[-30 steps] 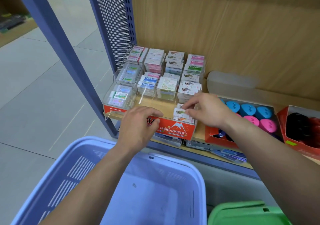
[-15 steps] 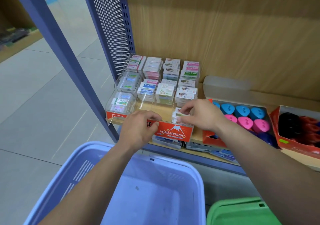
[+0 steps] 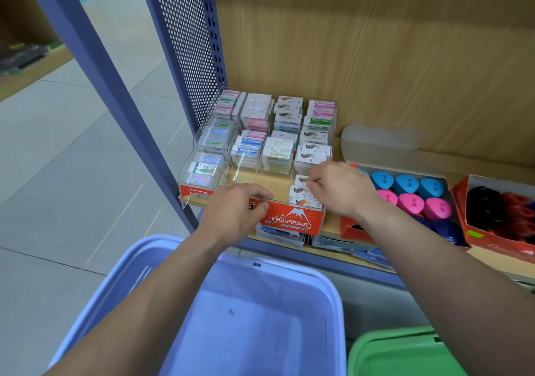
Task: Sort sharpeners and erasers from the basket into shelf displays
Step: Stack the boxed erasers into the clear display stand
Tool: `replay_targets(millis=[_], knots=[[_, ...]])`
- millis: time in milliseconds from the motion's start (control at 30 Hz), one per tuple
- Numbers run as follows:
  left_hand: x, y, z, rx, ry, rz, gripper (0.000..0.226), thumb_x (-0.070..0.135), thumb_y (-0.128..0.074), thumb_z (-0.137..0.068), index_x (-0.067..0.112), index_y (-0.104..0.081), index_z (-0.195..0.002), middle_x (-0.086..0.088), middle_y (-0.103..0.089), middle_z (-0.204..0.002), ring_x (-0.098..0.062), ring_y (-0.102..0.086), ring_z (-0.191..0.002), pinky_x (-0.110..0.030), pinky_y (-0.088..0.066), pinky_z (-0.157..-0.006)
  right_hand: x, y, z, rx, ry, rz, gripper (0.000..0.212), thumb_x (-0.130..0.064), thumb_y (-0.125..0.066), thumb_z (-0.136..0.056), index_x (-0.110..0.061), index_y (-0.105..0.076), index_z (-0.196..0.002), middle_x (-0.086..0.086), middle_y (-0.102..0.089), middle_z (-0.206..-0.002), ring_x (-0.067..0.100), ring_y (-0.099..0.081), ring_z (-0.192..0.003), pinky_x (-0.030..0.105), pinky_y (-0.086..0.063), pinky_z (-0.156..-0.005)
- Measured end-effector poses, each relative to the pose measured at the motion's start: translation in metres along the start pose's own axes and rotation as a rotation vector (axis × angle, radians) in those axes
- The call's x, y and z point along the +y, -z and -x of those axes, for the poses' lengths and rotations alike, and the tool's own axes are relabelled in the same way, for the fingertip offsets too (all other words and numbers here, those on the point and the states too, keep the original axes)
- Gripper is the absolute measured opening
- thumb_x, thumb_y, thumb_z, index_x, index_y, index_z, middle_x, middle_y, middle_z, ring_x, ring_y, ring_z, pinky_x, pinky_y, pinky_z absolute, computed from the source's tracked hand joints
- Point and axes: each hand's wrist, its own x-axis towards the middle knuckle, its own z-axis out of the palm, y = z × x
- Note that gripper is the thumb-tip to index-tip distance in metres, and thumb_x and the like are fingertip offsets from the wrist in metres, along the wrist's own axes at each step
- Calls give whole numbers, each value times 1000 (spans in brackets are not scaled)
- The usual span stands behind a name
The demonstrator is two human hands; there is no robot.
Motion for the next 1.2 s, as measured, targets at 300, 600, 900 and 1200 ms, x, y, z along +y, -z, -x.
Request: replay_targets(millis=[300,600,900,1200], knots=[[95,59,56,-285,-167,-199,47,43,-62,-95,26,-56,-138,4,-60,-138,-17,-54,-124,-27,-42,-99,19,62,128,129,-146,-120,23,-39,-61,-92,-33,-71,-111,-4,-65,-117,22,-62,-108,37,-54,-80],[219,-22,162,-672,-501,-426,49,49,-60,-94,23,-54,-135,-1,-59,-135,-22,-54,-122,-35,-45,-101,96,52,321,-143,-230,-241,23,-36,-72,-87,-25,-73,-107,-9,-72,-111,2,-57,-76,24,-46,-77],[180,-202,230,-845,-83,-265,69,40,-68,-91,13,-40,-147,-11,-48,-147,-29,-51,-128,-36,-43,-107,172,-73,378,-574,-247,-212,58,-37,-72,-89,-20,-54,-141,7,-58,-134,23,-58,-116,32,-47,-98],[161,-293,240,-982,221,-256,110,21,-84,-77,21,-12,-159,-7,-19,-162,-34,-27,-145,-46,-29,-119,212,-166,387,-980,-225,-161,124,-56,-88,-64,-28,-15,-160,2,-14,-162,32,-15,-148,50,-24,-120]])
